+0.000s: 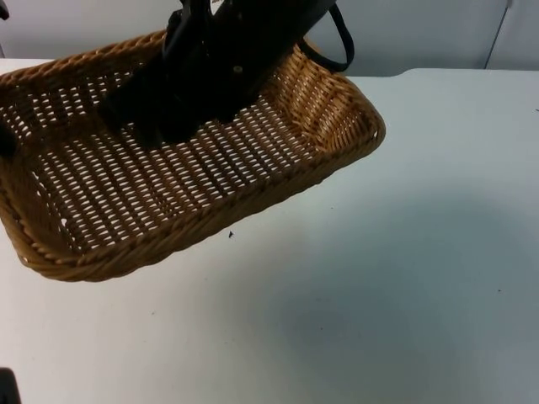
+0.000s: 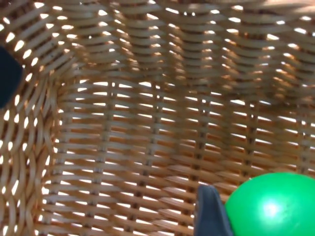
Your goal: Pick up the basket with the left hand and place the ball into the basket with the right hand.
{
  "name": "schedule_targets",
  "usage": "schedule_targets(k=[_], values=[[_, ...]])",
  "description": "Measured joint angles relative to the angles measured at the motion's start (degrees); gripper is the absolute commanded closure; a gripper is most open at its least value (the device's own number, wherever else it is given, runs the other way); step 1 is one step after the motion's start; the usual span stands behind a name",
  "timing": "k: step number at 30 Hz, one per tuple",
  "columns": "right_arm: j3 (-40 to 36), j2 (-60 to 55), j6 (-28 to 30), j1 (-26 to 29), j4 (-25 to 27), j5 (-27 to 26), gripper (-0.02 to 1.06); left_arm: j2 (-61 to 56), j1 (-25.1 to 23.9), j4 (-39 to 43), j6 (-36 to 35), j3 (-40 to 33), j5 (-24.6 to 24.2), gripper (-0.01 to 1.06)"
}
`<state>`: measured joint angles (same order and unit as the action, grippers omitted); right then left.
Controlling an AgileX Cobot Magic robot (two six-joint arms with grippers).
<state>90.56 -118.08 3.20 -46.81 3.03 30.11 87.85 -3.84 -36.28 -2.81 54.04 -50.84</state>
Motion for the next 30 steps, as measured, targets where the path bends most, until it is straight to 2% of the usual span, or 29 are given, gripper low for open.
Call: schedule_targets(k=[8, 10, 11, 12, 13, 14, 15, 20, 27, 29, 30], values=[[0.0, 0.0, 0.0, 0.0, 0.0, 0.0, 1.04, 0.0, 0.0, 0.0, 0.0, 0.0, 0.0, 1.05], [0.0, 0.0, 0.0, 0.0, 0.0, 0.0, 0.92, 0.0, 0.0, 0.0, 0.0, 0.0, 0.0, 1.05], [0.0, 0.0, 0.0, 0.0, 0.0, 0.0, 0.81, 0.0, 0.0, 0.0, 0.0, 0.0, 0.0, 1.05], [0.0, 0.0, 0.0, 0.0, 0.0, 0.0, 0.62, 0.0, 0.0, 0.0, 0.0, 0.0, 0.0, 1.05], [0.0, 0.0, 0.0, 0.0, 0.0, -0.1, 0.62, 0.0, 0.0, 0.0, 0.0, 0.0, 0.0, 1.05], [0.0, 0.0, 0.0, 0.0, 0.0, -0.1, 0.48, 0.0, 0.0, 0.0, 0.0, 0.0, 0.0, 1.05], [0.0, 0.0, -0.3, 0.0, 0.0, -0.3, 0.39, 0.0, 0.0, 0.0, 0.0, 0.0, 0.0, 1.05], [0.0, 0.0, -3.7, 0.0, -1.0, -1.8, 0.41, 0.0, 0.0, 0.0, 0.0, 0.0, 0.0, 1.05], [0.0, 0.0, -4.3, 0.0, -1.2, -2.1, 0.41, 0.0, 0.0, 0.1, 0.0, 0.0, 0.0, 1.05], [0.0, 0.0, -4.4, 0.0, -1.2, -2.1, 0.48, 0.0, 0.0, 0.1, 0.0, 0.0, 0.0, 1.05], [0.0, 0.0, -4.4, 0.0, -1.3, -1.9, 0.61, 0.0, 0.0, 0.1, 0.0, 0.0, 0.0, 1.05]])
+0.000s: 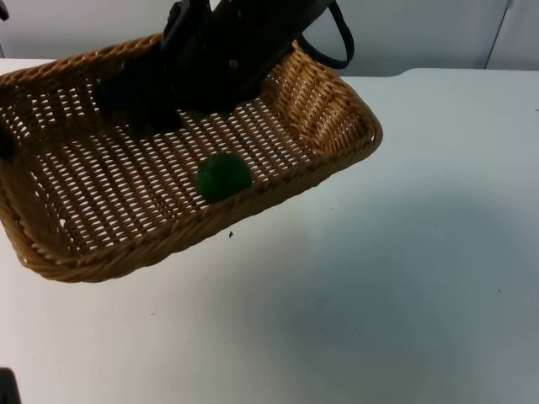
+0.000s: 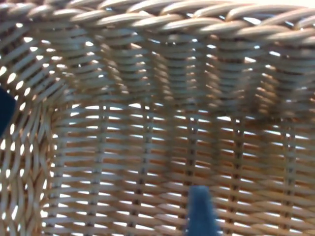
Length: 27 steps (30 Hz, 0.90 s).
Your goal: Pick up the basket with the left hand and place the ball into the basket with the right hand.
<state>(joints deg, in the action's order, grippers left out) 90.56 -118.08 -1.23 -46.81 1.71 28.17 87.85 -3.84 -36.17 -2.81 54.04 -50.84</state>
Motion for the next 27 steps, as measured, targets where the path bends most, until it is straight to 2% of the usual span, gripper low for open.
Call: schedule_targets(k=[1, 2, 3, 4, 10, 14, 22, 27], values=[[0.0, 0.0, 0.0, 0.0, 0.0, 0.0, 0.82, 0.0, 0.0, 0.0, 0.0, 0.0, 0.0, 1.05], [0.1, 0.0, 0.1, 0.0, 0.0, 0.7, 0.82, 0.0, 0.0, 0.0, 0.0, 0.0, 0.0, 1.05], [0.4, 0.0, 0.6, 0.0, -0.5, 1.7, 0.99, 0.0, 0.0, 0.0, 0.0, 0.0, 0.0, 1.05], [0.6, 0.2, 0.9, 0.0, -0.9, 2.5, 1.05, 0.0, 0.0, 0.0, 0.0, 0.0, 0.0, 1.05], [1.1, 3.5, 1.2, 1.6, -4.3, 5.7, 1.05, 0.0, 0.0, 0.0, 0.0, 0.0, 0.0, 1.05], [1.1, 8.8, 1.2, 5.1, -7.7, 9.4, 1.05, 0.0, 0.0, 0.0, 0.0, 0.0, 0.0, 1.05], [1.1, 18.4, 1.2, 13.5, -10.4, 13.2, 1.05, 0.0, 0.0, 0.0, 0.0, 0.0, 0.0, 1.05], [1.1, 21.7, 1.7, 15.9, -11.3, 15.6, 1.05, 0.0, 0.0, 0.0, 0.0, 0.0, 0.0, 1.05]])
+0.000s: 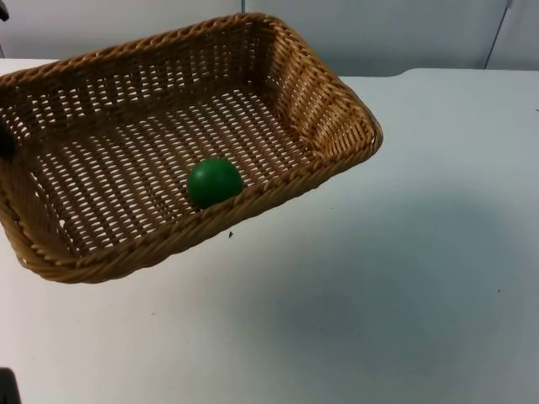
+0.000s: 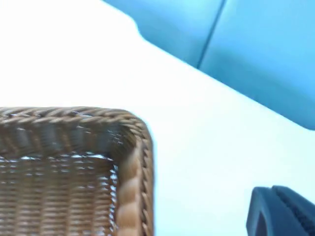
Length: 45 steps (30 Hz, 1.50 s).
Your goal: Pick up the basket with the left hand and place the ball into the basket with the right hand.
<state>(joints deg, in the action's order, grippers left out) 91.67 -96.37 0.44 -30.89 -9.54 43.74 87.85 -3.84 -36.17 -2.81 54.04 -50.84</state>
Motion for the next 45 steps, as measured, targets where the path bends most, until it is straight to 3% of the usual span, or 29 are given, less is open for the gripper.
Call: schedule_targets(k=[6, 13, 19, 24, 31, 42, 45], values=[[0.0, 0.8, 0.5, 0.2, -1.2, 4.7, 1.05, 0.0, 0.0, 0.4, 0.7, 0.0, 0.0, 1.05], [0.0, 0.8, 0.6, 0.2, -1.0, 5.6, 1.05, 0.0, 0.0, 0.8, 2.8, 0.0, 1.0, 1.05], [0.0, 0.8, 0.6, 0.2, -0.8, 6.5, 1.05, 0.6, 0.0, -4.7, 16.7, 0.1, 3.5, 1.05], [0.0, 0.8, 0.6, 0.2, 0.1, 7.2, 1.05, 6.5, 0.0, -7.6, 23.4, 3.1, 0.3, 1.05], [0.0, 0.8, 0.6, 0.2, 0.3, 8.8, 1.05, 13.8, 0.0, -7.6, 28.7, 6.7, -1.7, 1.05], [0.0, 0.8, 0.6, 0.2, 0.3, 9.0, 1.05, 21.6, 0.0, -9.7, 31.0, 7.4, 3.7, 1.05], [0.0, 0.8, 0.6, 0.2, 0.3, 9.0, 1.05, 24.7, 0.0, -14.6, 39.0, 7.4, 4.4, 1.05]])
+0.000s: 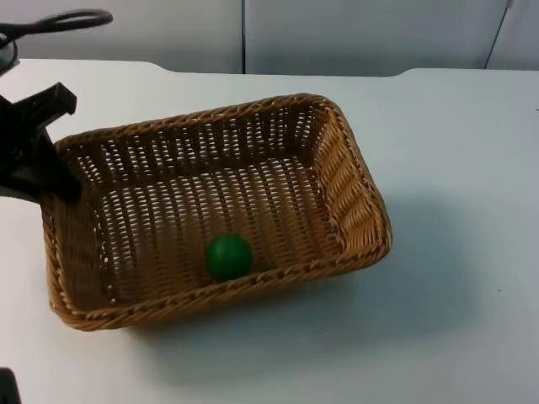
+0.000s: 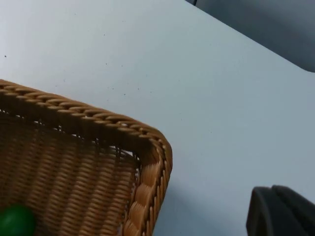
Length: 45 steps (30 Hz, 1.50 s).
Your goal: Pick up the basket with the left hand and place the ball into the basket with the right hand.
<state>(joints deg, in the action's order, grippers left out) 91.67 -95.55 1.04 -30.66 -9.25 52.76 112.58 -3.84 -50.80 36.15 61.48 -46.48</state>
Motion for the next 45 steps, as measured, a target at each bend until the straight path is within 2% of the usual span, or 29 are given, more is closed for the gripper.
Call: schedule_targets(k=[6, 12, 18, 20, 22, 23, 25, 27, 37, 45], values=[[0.0, 0.0, 0.0, 0.0, 0.2, -0.1, 1.05, 2.2, 0.0, -3.2, 6.3, 0.1, -0.8, 1.02], [0.0, 0.0, -0.2, 0.0, 0.2, -0.9, 1.05, 2.7, 0.0, -3.4, 6.9, 1.0, -1.4, 0.87], [0.0, 0.0, -0.4, 0.0, 0.5, -1.6, 1.05, 2.9, 0.0, -2.9, 6.9, 4.1, -3.0, 0.81], [0.0, 0.0, -0.4, 0.0, 0.6, -1.6, 1.05, 2.9, 0.0, -2.9, 6.9, 4.6, -3.2, 0.73], [0.0, 0.0, -0.5, 0.0, 0.6, -1.8, 1.05, 2.9, 0.0, -2.9, 6.9, 4.6, -3.2, 0.57], [0.0, 0.0, -0.5, 0.0, 0.6, -1.9, 1.05, 2.9, 0.0, -2.6, 6.9, 4.6, -3.2, 0.57], [0.0, 0.0, -0.5, 0.0, 0.7, -2.0, 1.05, 2.9, 0.0, -2.2, 6.9, 4.6, -3.3, 0.41], [0.0, 0.0, -0.5, 0.0, 0.7, -2.2, 1.05, 2.9, 0.0, -2.1, 6.9, 4.6, -3.3, 0.33], [0.0, 0.0, -0.6, 0.0, 1.2, -3.1, 1.05, 2.9, 0.0, -1.8, 6.9, 4.6, -3.4, 0.32], [0.0, 0.0, -0.6, 0.0, 1.3, -3.1, 1.05, 2.9, 0.0, 2.5, 5.6, 4.8, -2.4, 0.32]])
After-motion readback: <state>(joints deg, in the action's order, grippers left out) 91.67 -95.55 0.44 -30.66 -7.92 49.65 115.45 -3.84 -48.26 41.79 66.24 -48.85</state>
